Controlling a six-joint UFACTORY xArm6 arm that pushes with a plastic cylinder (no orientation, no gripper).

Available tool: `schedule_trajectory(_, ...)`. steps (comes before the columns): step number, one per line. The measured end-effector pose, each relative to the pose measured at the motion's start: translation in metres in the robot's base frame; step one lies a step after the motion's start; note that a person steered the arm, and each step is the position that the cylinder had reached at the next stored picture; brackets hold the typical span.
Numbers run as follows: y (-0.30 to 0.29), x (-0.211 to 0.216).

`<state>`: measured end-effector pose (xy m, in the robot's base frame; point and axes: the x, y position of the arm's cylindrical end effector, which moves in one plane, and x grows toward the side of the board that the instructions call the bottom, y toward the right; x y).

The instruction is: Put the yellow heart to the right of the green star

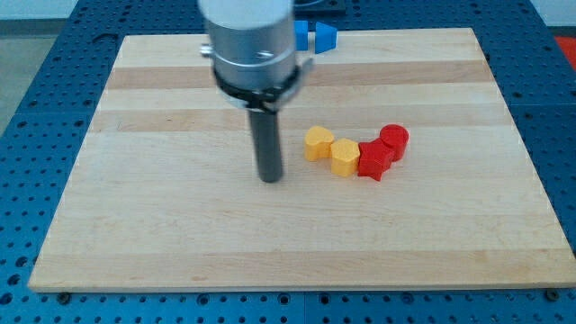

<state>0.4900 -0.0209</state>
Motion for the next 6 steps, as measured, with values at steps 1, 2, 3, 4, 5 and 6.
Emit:
schedule_trajectory(1, 0.04, -0.004)
schedule_trajectory(2, 0.062, -0.037)
schedule_trajectory(3, 0.062, -0.069)
schedule_trajectory(4, 0.051, -0.059)
schedule_trajectory(5, 0.043, -0.025)
schedule_trajectory(6, 0.035, -0.047)
